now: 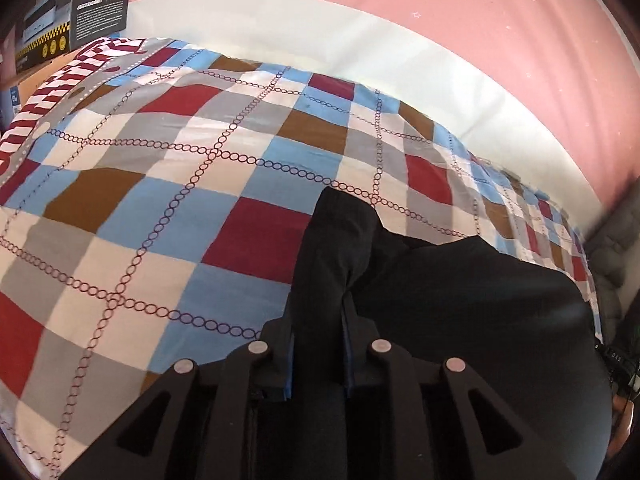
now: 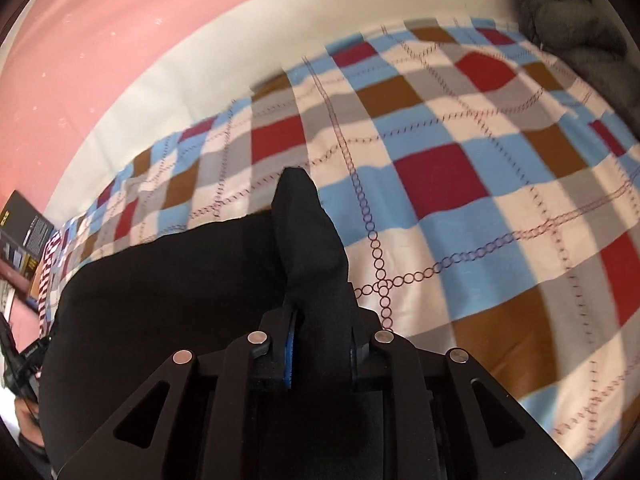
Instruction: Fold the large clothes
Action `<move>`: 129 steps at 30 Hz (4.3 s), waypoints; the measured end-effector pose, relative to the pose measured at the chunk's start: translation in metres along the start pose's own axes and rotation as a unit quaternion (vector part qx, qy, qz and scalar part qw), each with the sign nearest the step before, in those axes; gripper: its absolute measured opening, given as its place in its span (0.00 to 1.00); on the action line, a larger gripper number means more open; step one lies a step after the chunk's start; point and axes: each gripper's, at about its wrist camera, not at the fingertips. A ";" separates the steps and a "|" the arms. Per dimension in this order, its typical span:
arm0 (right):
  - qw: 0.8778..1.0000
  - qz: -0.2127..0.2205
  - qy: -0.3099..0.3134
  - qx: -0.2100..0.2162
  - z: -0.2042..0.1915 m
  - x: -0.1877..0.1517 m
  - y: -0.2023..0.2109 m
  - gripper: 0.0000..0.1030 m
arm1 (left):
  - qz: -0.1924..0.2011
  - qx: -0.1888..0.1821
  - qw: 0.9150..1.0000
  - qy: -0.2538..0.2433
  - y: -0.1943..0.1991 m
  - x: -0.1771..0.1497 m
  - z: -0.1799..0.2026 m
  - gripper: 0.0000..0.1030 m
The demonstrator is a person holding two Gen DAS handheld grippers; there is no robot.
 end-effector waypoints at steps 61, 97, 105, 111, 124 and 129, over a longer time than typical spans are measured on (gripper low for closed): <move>0.966 -0.040 -0.179 0.183 0.062 -0.192 0.098 0.87 | -0.102 -0.121 0.977 0.146 0.110 -0.140 -0.095 0.75; 0.976 -0.114 -0.131 0.134 0.041 -0.326 0.278 0.49 | -0.151 -0.060 0.986 0.044 0.314 -0.287 -0.118 0.37; 0.989 -0.028 -0.065 0.132 0.028 -0.259 0.290 0.72 | -0.096 -0.067 0.993 0.034 0.321 -0.233 -0.105 0.55; 0.990 -0.060 -0.057 0.116 0.028 -0.216 0.217 0.72 | -0.121 -0.065 0.990 0.031 0.239 -0.173 -0.075 0.63; 0.992 -0.065 -0.085 0.067 0.037 -0.209 0.155 0.15 | -0.069 0.012 0.998 0.004 0.155 -0.175 -0.053 0.22; 0.994 -0.071 -0.069 0.041 0.033 -0.209 0.153 0.24 | -0.070 0.022 0.997 -0.003 0.154 -0.173 -0.052 0.28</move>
Point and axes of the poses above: each gripper's, at about its wrist camera, not at the fingertips, and y roughly against the way its jaws point, z to its right, x to its top, and after that the axes turned 9 degrees about y, right-handed
